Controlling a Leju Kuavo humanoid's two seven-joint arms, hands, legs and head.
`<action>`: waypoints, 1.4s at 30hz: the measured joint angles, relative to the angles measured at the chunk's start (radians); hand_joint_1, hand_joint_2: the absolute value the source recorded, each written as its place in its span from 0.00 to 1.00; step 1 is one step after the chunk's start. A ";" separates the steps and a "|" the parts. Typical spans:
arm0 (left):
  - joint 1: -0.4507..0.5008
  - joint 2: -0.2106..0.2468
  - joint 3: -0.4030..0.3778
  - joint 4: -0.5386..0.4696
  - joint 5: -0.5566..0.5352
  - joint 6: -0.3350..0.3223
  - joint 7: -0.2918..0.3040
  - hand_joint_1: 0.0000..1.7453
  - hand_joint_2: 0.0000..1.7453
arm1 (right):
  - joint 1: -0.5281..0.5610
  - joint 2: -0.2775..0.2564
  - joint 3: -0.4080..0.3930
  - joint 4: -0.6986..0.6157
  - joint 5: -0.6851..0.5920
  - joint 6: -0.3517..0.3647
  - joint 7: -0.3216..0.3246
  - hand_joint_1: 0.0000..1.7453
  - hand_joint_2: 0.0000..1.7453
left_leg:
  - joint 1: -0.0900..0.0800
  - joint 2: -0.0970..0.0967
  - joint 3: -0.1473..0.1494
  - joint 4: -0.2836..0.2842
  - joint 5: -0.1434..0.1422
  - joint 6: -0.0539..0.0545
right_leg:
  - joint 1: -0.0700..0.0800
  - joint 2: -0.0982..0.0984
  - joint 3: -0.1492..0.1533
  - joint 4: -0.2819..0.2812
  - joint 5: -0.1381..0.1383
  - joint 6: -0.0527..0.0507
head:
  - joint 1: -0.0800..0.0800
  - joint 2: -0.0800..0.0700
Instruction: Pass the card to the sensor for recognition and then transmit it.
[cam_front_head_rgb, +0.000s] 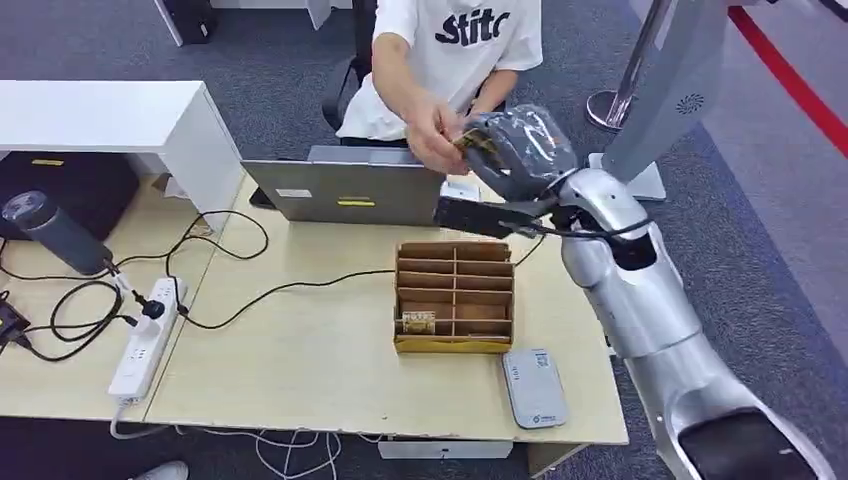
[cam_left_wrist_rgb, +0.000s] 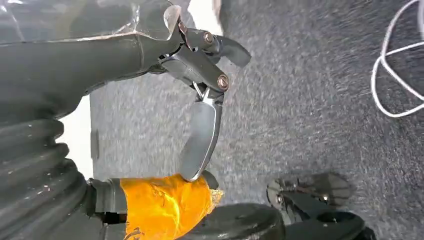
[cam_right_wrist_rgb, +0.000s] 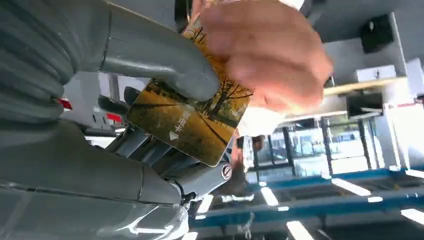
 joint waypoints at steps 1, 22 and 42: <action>-0.014 0.000 0.012 0.012 -0.014 -0.005 -0.012 0.00 1.00 | -0.023 0.020 0.013 0.033 0.005 -0.001 0.008 1.00 1.00 | 0.000 -0.001 0.000 0.000 0.000 0.000 | 0.000 0.000 0.000 0.000 0.000 0.000 | 0.000 0.000; -0.061 0.002 0.099 0.127 -0.081 -0.023 -0.055 0.00 1.00 | -0.070 0.191 0.095 0.267 -0.020 0.003 -0.048 0.00 1.00 | 0.001 -0.002 -0.001 0.000 -0.001 -0.001 | 0.001 -0.001 -0.001 -0.001 -0.001 0.000 | 0.000 0.000; -0.008 0.000 0.041 0.070 0.076 0.051 0.076 0.00 1.00 | 0.284 0.008 0.122 -0.232 -0.019 -0.188 -0.158 0.00 1.00 | 0.001 -0.004 -0.001 0.000 -0.002 0.001 | 0.001 -0.004 -0.001 -0.002 -0.002 0.000 | 0.000 0.000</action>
